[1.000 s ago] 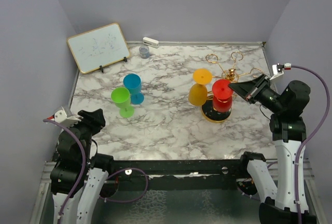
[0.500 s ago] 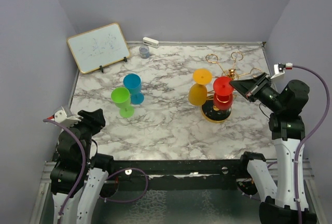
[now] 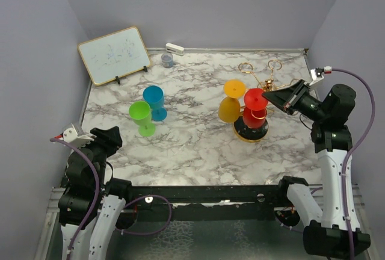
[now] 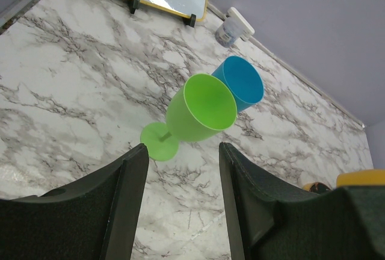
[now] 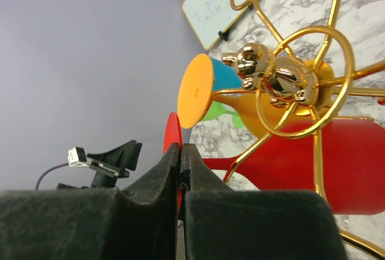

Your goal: Take the wine glass off the wine glass rack

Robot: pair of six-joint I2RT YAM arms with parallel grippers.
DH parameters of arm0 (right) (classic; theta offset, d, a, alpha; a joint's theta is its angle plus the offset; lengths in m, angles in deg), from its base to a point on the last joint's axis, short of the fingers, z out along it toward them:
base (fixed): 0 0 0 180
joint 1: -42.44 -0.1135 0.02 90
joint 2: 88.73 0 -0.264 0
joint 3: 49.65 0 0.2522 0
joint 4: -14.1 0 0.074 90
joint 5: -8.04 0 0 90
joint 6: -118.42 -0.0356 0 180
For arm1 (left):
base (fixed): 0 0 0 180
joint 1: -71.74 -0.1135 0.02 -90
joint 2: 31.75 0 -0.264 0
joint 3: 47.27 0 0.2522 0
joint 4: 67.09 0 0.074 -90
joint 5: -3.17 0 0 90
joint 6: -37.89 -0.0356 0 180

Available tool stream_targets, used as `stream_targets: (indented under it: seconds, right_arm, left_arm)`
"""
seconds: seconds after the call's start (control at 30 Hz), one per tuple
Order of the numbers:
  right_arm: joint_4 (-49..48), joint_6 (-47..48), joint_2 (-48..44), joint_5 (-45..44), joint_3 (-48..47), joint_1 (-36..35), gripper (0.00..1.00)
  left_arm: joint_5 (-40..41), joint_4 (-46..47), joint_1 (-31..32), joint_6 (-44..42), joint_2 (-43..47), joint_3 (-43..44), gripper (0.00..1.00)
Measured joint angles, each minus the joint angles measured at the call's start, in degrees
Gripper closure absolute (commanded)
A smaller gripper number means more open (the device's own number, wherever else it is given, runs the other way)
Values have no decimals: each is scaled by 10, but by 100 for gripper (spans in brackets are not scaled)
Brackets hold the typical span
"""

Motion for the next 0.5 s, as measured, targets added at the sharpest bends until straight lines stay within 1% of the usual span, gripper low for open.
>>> stream_targets:
  seconds: [0.33, 0.5]
  right_arm:
    - [7, 36, 15, 70, -36, 0, 99]
    - [20, 52, 24, 93, -37, 0, 99]
  left_arm:
    - [0, 0, 0, 0, 0, 0, 47]
    - [0, 0, 0, 0, 0, 0, 47]
